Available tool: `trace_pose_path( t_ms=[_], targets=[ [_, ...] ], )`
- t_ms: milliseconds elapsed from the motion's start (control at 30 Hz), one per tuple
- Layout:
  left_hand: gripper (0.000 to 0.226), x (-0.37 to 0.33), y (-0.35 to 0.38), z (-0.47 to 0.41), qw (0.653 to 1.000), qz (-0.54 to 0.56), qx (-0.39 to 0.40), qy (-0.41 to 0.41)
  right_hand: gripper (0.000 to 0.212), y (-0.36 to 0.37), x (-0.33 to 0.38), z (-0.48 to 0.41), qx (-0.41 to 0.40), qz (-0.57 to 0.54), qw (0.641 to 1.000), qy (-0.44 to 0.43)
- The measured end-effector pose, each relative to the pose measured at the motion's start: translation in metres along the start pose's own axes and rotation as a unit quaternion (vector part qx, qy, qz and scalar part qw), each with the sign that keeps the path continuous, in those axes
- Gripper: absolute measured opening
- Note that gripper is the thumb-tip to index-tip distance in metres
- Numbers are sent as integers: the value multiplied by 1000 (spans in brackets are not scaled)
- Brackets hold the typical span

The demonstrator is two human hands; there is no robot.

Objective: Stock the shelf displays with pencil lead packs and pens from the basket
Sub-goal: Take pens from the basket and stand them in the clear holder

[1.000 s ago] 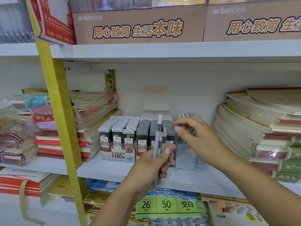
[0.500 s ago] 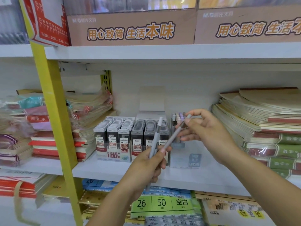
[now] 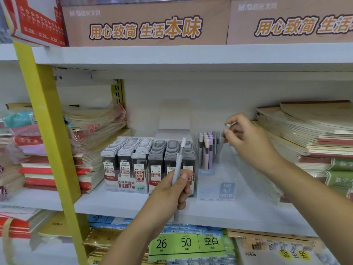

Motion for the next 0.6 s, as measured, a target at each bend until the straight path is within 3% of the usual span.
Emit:
trace_pose_path(
  t_ms=[233,500,600],
  targets=[
    [25,6,-4,-1,1000,4,9,-1,8,16,-11,-5,36,75,996,-14],
    [23,6,-4,-2,1000,9,11,3,19,23,-14,-14,18,115,993,-20],
    [23,3,-2,-1,1000,20,13,-2,12,28,-20,-16,-33,172,983,-48]
  ],
)
Point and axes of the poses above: each hand's wrist, its own z-axis away from the middle knuckle, its own y-axis out of the palm, x = y × z, the point moved 1 cm from there along -z, towards the middle knuckle, and after that the axes turned 13 degrees about y, right-handed, at the moved point
